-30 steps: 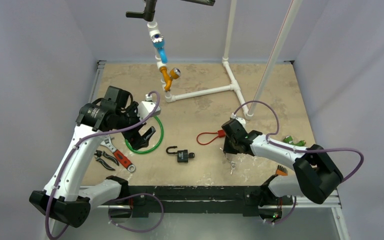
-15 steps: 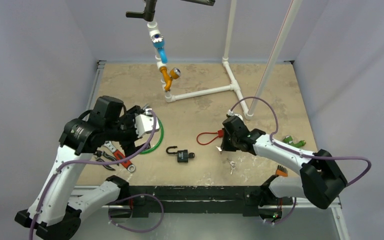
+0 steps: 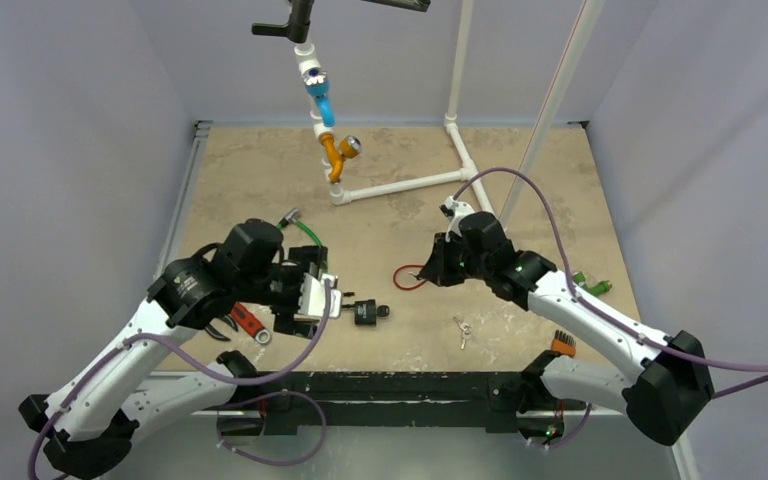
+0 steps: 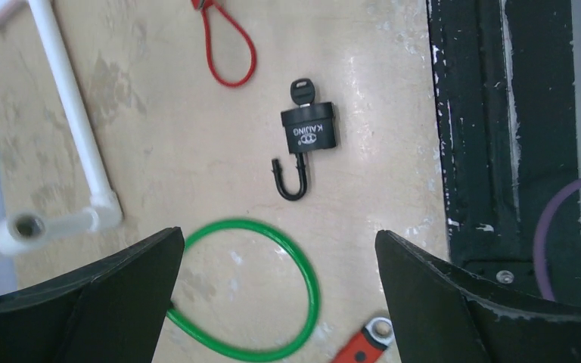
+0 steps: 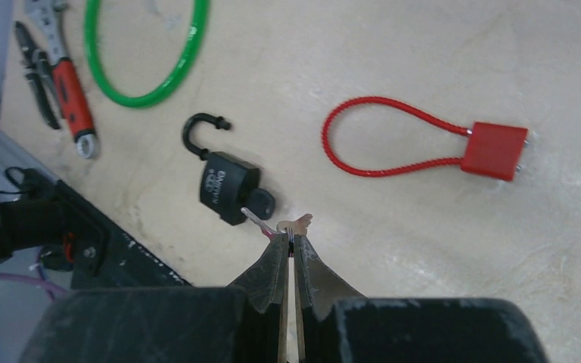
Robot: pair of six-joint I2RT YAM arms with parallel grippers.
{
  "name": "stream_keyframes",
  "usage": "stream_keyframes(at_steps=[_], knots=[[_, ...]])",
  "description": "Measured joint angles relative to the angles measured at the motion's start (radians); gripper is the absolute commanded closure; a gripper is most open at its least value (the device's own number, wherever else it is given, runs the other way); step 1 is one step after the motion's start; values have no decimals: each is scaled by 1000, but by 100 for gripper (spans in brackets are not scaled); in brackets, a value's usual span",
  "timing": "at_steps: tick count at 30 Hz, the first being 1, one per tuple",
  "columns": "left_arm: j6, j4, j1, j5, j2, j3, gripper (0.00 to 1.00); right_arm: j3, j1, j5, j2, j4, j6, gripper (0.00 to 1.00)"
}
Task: Unlock with the key
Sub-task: Pick up the key from the center of the board.
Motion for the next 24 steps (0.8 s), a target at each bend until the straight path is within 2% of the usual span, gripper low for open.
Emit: stream_keyframes(at_steps=[5,12,15,18,24], knots=[[87,156,-172,-35,-35,-98,0,56,0,-107,-35,23,-28,100],[58,369,-243,-81,64,-104,0,98,3,-180,-76,40,-30,100],[-42,389,-246,-77,147,-65,0,116,21,-181,-92,40,-37,100],[-203,383,-235,-39,211,-10,1,135,64,-157,-116,40,-51,100],[-554,390,-76,129,252,62,0,188,177,-71,-158,31,-91,100]])
